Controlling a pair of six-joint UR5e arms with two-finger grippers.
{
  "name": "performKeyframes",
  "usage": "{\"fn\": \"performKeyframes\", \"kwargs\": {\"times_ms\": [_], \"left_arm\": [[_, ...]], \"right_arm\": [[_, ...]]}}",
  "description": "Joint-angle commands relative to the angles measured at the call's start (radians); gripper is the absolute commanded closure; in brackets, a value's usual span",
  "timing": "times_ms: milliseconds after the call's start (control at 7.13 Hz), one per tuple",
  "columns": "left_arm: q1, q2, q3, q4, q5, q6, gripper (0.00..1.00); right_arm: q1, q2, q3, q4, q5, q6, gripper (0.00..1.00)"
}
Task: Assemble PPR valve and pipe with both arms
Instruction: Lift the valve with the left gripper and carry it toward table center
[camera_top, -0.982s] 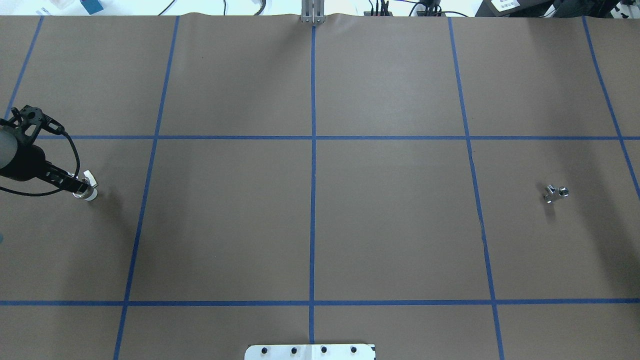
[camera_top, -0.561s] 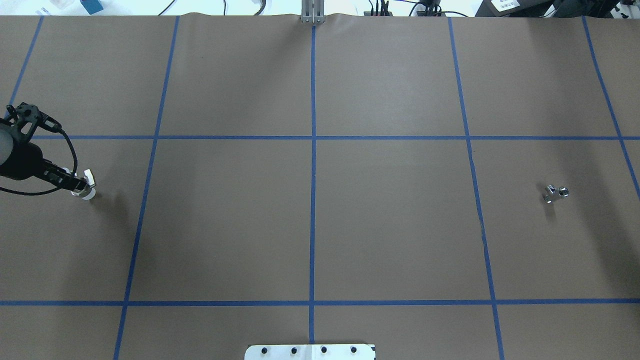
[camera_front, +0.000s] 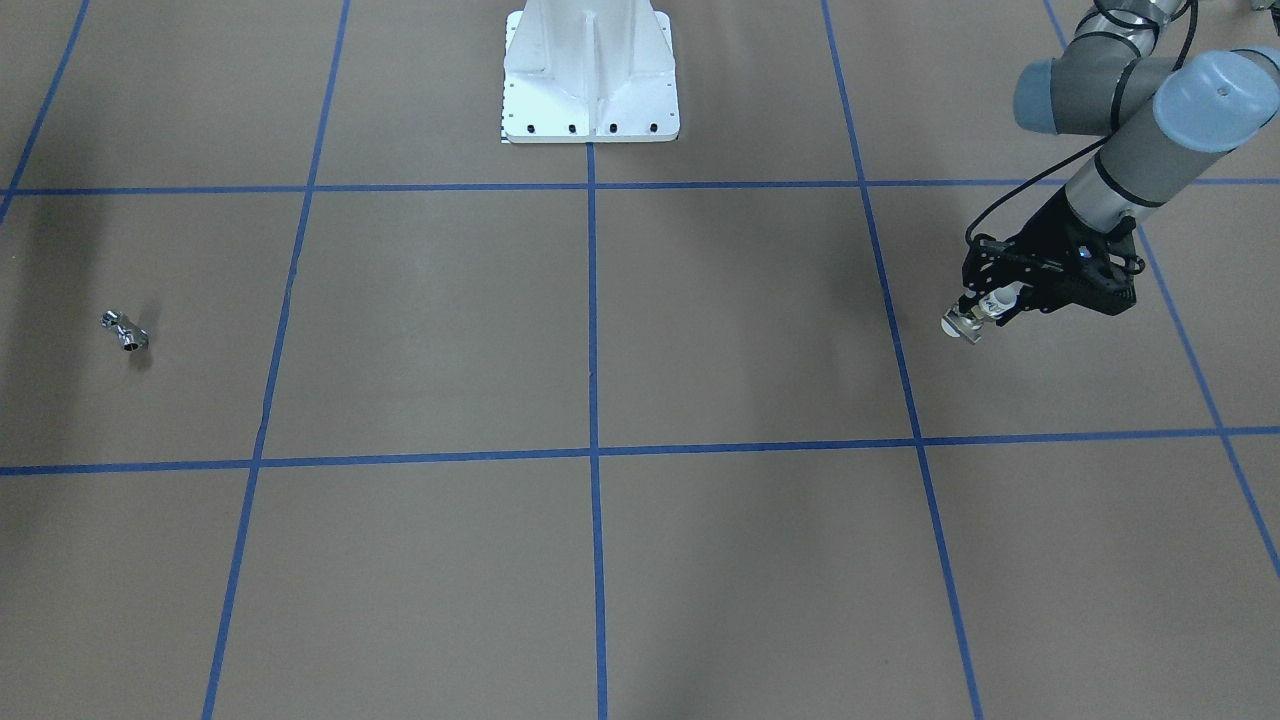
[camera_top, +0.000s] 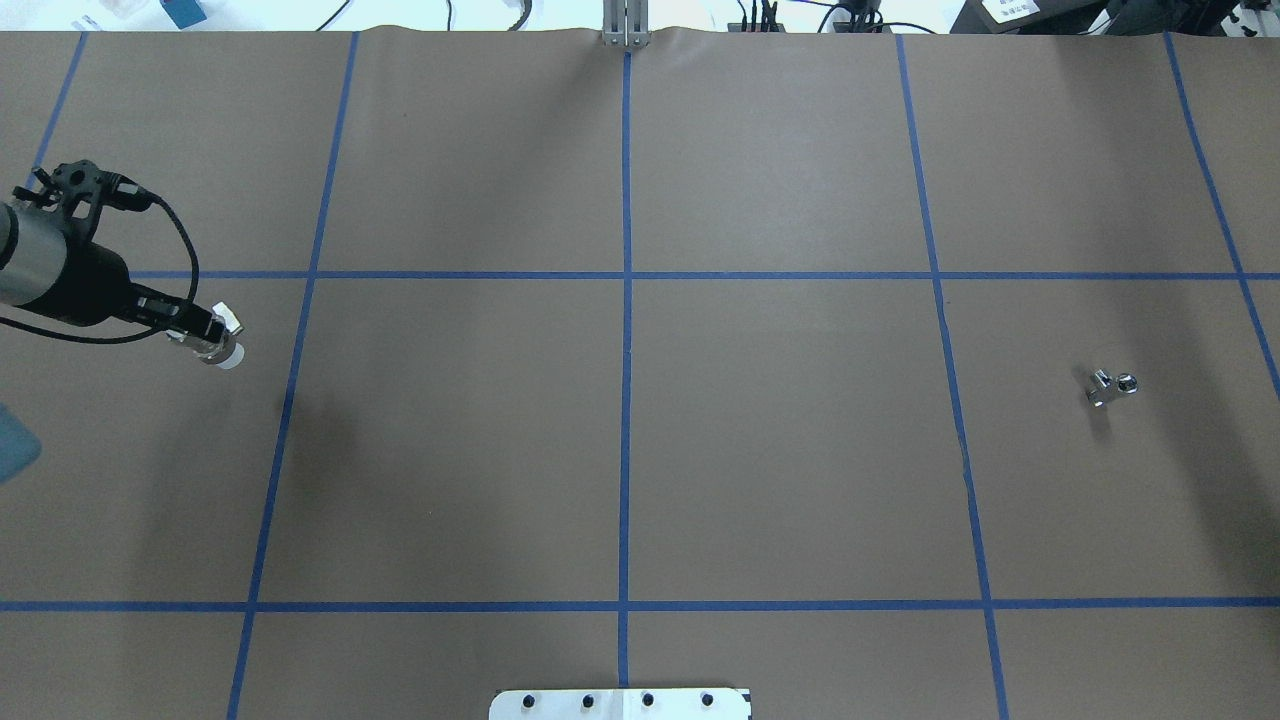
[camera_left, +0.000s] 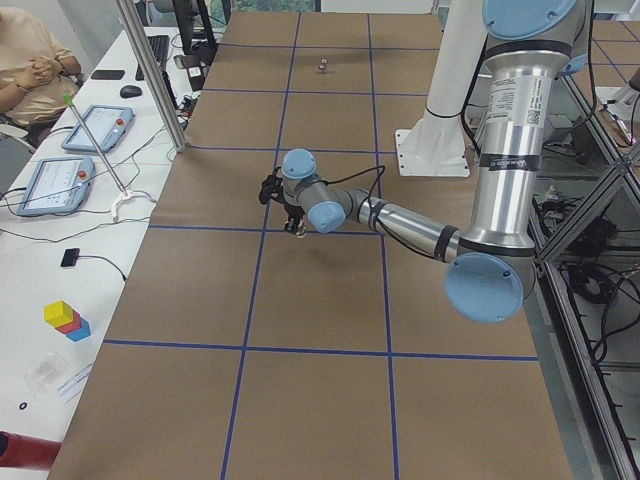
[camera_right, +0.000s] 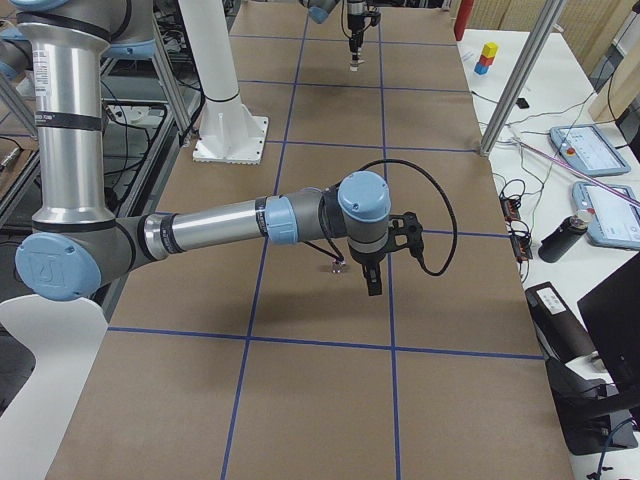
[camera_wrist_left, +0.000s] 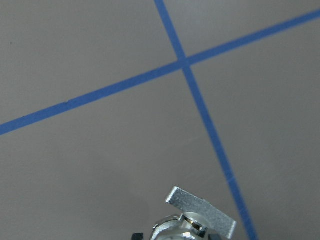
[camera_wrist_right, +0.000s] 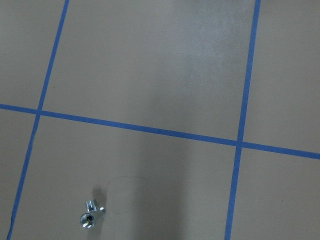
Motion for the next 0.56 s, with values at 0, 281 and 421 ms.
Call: {"fn": "performKeyframes", "kwargs": {"times_ms": [0,281,421], "left_arm": [[0.023,-0.152,-0.004,0.143,0.032,-0.179,1.0],[0.113,-0.339,-0.009,0.374,0.136,-0.367,1.0],[0.17,-0.431,-0.01,0.507,0.192,-0.43,1.0]], "right_arm": [[0.0,-0.001,0.0,-0.001,0.0,0.001,0.0],[0.0,-0.001,0.0,-0.001,0.0,0.001,0.0],[0.0,-0.001,0.0,-0.001,0.0,0.001,0.0]]}}
